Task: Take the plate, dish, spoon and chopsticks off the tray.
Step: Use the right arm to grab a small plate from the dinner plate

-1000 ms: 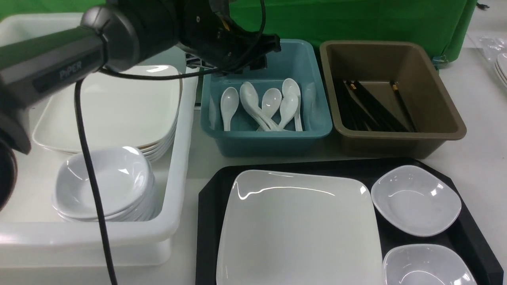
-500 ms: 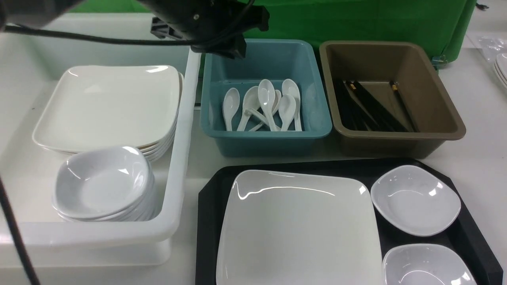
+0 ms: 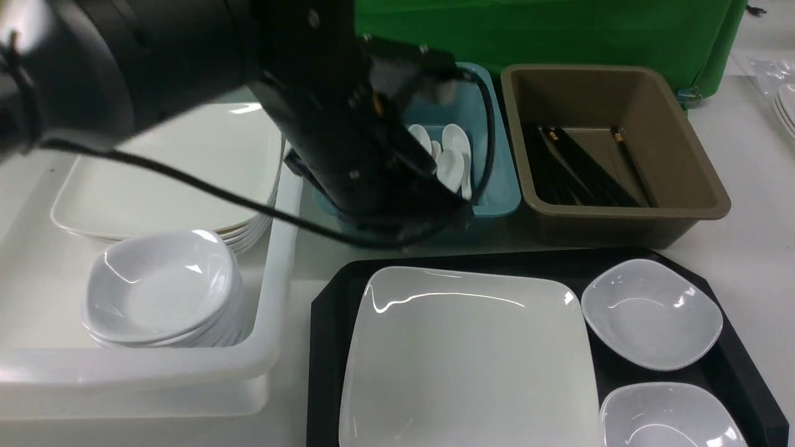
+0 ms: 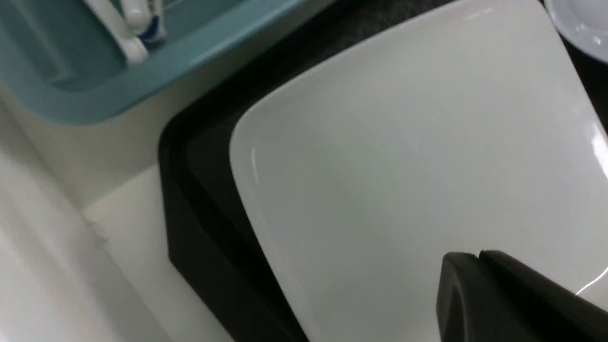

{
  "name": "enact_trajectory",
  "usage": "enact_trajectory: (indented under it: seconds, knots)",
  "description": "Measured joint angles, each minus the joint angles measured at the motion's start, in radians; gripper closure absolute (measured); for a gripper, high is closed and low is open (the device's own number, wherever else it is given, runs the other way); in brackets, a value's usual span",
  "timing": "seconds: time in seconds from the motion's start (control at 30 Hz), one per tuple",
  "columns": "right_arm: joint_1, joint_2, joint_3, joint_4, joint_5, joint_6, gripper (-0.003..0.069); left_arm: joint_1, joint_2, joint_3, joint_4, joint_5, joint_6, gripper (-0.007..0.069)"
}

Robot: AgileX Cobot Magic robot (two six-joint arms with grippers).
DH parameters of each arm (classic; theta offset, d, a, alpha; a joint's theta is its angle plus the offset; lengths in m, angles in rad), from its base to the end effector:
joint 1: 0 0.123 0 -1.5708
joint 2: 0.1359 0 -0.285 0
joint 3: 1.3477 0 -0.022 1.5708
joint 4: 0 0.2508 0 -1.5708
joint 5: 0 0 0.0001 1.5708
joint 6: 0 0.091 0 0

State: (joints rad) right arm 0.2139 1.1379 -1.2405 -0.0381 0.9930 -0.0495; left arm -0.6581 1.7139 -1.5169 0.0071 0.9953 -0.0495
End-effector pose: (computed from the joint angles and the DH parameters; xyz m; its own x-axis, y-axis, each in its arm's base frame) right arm 0.2174 0.0443 0.3989 -0.6878 -0.2213 -0.6913 -0.2394 0.9683 -0.0717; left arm 0.2938 -0.2265 0.3100 -0.7340 0.5097 -0.4488 0.5766 0.8169 -0.0152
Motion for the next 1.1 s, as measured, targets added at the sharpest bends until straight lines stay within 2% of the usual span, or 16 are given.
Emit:
enact_trajectory:
  seconds: [0.27,0.4,0.53,0.6,0.67,0.77,0.8,0.87,0.93,0.97,1.1]
  knots:
    - [0.0,0.0,0.0,0.027,0.027,-0.011,0.0418,-0.01,0.053,0.047,-0.007,-0.034,-0.001,0.0582]
    - [0.0,-0.002,0.02,0.038,0.117,-0.095,0.0418,-0.01,0.052,0.047,-0.036,-0.007,-0.001,0.0572]
    - [0.013,-0.004,0.117,0.166,0.129,-0.204,0.0414,-0.011,0.028,0.048,-0.048,0.023,-0.001,0.0571]
    - [0.059,-0.004,0.227,0.233,0.086,-0.256,0.04,-0.011,0.002,0.048,-0.053,0.027,-0.001,0.0571]
    - [0.138,-0.002,0.35,0.248,-0.029,-0.272,0.0361,-0.011,-0.04,0.048,-0.053,0.028,-0.001,0.0571]
    - [0.248,0.018,0.493,0.21,-0.184,-0.243,0.0244,-0.006,-0.104,0.052,-0.053,0.031,-0.012,0.0571]
    - [0.262,0.022,0.501,0.204,-0.193,-0.234,0.0225,-0.004,-0.109,0.054,-0.053,0.031,-0.013,0.0571]
    - [0.329,0.061,0.569,0.176,-0.275,-0.197,0.0126,0.022,-0.168,0.076,-0.053,0.028,-0.033,0.0571]
    - [0.369,0.096,0.59,0.166,-0.312,-0.179,0.0074,0.04,-0.196,0.093,-0.053,0.024,-0.042,0.0571]
    - [0.4,0.136,0.594,0.162,-0.34,-0.169,0.005,0.086,-0.236,0.128,-0.053,0.021,-0.054,0.0571]
    - [0.431,0.21,0.597,0.141,-0.387,-0.129,0.005,0.161,-0.3,0.183,-0.053,0.019,-0.06,0.0571]
